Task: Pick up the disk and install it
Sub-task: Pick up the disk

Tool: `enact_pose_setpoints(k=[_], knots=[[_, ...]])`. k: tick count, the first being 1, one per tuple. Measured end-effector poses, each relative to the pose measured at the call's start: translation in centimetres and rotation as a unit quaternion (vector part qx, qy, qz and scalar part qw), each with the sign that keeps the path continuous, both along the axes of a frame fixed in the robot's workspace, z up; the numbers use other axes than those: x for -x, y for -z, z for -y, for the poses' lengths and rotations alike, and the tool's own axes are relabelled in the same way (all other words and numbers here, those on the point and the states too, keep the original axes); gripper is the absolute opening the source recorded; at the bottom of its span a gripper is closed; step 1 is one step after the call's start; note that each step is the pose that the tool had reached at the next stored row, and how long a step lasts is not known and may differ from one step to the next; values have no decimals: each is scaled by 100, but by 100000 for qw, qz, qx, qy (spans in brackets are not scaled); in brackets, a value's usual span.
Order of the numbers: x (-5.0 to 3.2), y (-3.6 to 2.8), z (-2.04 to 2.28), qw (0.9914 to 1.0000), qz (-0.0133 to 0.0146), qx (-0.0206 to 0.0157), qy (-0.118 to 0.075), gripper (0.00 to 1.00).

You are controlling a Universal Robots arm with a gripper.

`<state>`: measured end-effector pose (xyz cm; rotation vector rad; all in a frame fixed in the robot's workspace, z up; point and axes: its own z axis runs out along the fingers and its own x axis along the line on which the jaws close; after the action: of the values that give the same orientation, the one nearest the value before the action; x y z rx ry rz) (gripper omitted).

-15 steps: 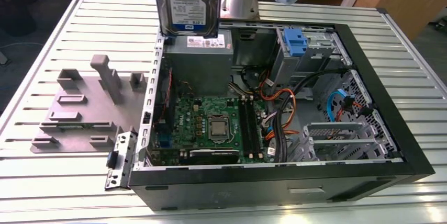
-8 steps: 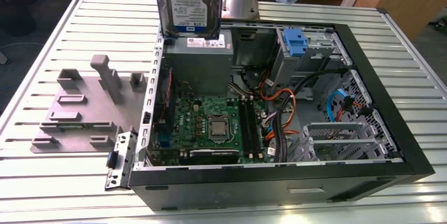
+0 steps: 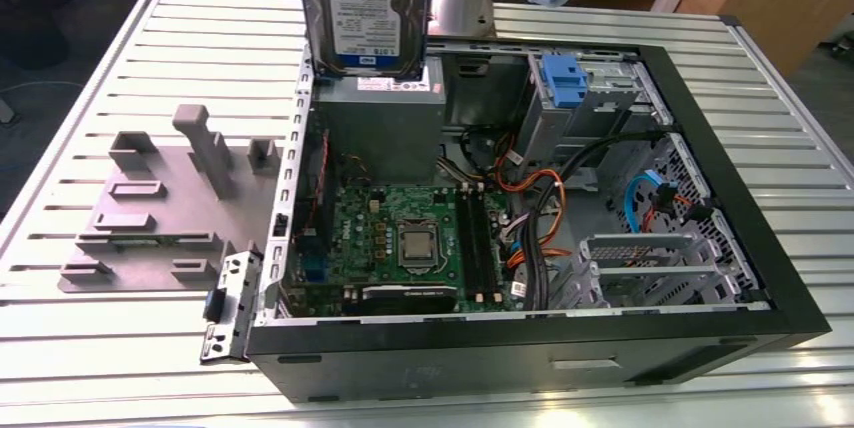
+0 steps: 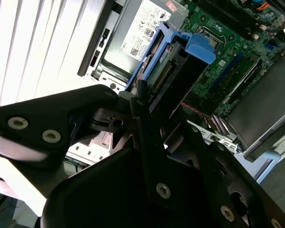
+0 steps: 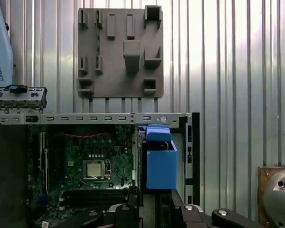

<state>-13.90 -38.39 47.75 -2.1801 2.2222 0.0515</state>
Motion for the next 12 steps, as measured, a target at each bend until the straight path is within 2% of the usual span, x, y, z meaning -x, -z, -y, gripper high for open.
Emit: enact_pose_setpoints(k=[4, 12], knots=[[-11, 1, 27, 100000, 0, 1, 65, 35], [-26, 2, 52, 100000, -2, 5, 149, 35]])
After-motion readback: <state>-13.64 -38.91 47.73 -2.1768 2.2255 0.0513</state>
